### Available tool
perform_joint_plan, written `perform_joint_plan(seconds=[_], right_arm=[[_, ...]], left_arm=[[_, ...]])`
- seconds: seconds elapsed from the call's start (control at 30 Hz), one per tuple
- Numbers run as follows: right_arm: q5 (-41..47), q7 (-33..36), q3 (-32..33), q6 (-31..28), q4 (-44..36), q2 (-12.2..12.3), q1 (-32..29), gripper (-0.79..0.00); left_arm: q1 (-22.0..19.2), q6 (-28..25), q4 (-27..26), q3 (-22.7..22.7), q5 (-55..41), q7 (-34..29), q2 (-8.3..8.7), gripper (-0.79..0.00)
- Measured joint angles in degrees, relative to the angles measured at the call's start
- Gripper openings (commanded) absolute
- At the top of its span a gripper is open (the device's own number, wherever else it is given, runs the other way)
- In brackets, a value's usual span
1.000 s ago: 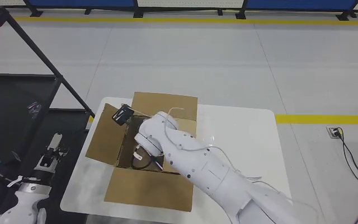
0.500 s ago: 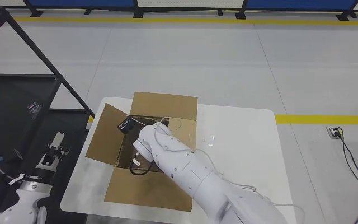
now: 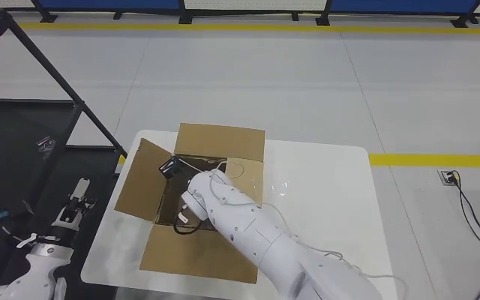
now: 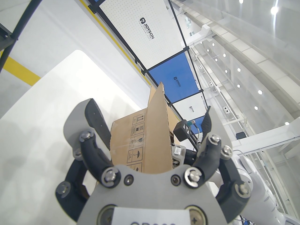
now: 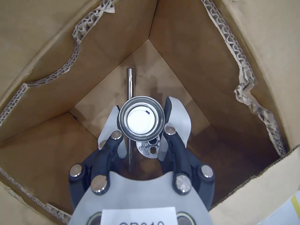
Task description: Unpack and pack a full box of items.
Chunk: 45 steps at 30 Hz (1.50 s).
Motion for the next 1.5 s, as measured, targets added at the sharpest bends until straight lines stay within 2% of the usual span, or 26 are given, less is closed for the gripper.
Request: perform_joint_plan(seconds=[0.33, 0.43, 0.53, 0.6, 0.67, 0.87, 1.03, 1.1, 1.17, 1.2, 1.33, 1.5], right_arm=[[1.53, -0.22, -1.16, 0.24, 0.47, 0.04, 0.47, -0.785], [2.04, -0.31, -1.51, 0.26, 1.25, 0.02, 0.38, -0.526], [2.57, -0.53, -1.82, 0.21, 1.95, 0.02, 0.31, -0.416], [2.91, -0.74, -2.04, 0.09, 2.30, 0.03, 0.29, -0.296], [3.13, -0.87, -2.31, -0.13, 2.57, 0.03, 0.29, -0.317], [4.03, -1.00, -2.91, -0.29, 3.08, 0.03, 0.32, -0.274], [4.67, -1.06, -3.41, -0.30, 3.09, 0.03, 0.35, -0.268], [5.04, -1.26, -3.58, -0.39, 2.84, 0.03, 0.41, -0.231], [5.31, -1.49, -3.75, -0.40, 2.26, 0.03, 0.63, -0.095], [5.40, -1.65, -3.80, -0.25, 1.89, 0.04, 0.80, -0.055], [6.23, -3.33, -3.56, -0.42, 0.04, 0.27, 1.53, 0.000], [6.72, -5.96, -2.55, -0.28, -1.75, 0.75, 2.34, 0.000]], left_arm=[[-0.02, -0.05, -0.02, 0.17, 0.23, 0.14, -0.07, 0.000], [0.10, -0.28, 0.03, -0.02, 0.00, 0.21, -0.09, 0.000], [0.20, -0.35, 0.04, -0.14, -0.11, 0.17, -0.11, 0.000], [0.22, -0.37, 0.04, -0.17, -0.11, 0.13, -0.11, 0.000], [0.22, -0.43, 0.04, -0.18, -0.07, 0.03, -0.12, 0.000], [0.14, -0.47, 0.17, -0.20, 0.02, -0.24, -0.12, 0.000], [0.08, -0.36, 0.25, -0.21, 0.14, -0.46, -0.12, 0.000], [0.05, -0.39, 0.26, -0.21, 0.19, -0.55, -0.12, 0.000], [0.02, -0.37, 0.27, -0.21, 0.31, -0.56, -0.12, 0.000], [0.00, -0.37, 0.23, -0.21, 0.33, -0.53, -0.12, 0.000], [-0.02, -0.35, -0.11, -0.11, 0.43, -0.56, -0.14, 0.000], [-0.01, -0.24, -0.50, 0.11, 0.81, -0.46, -0.17, 0.000]])
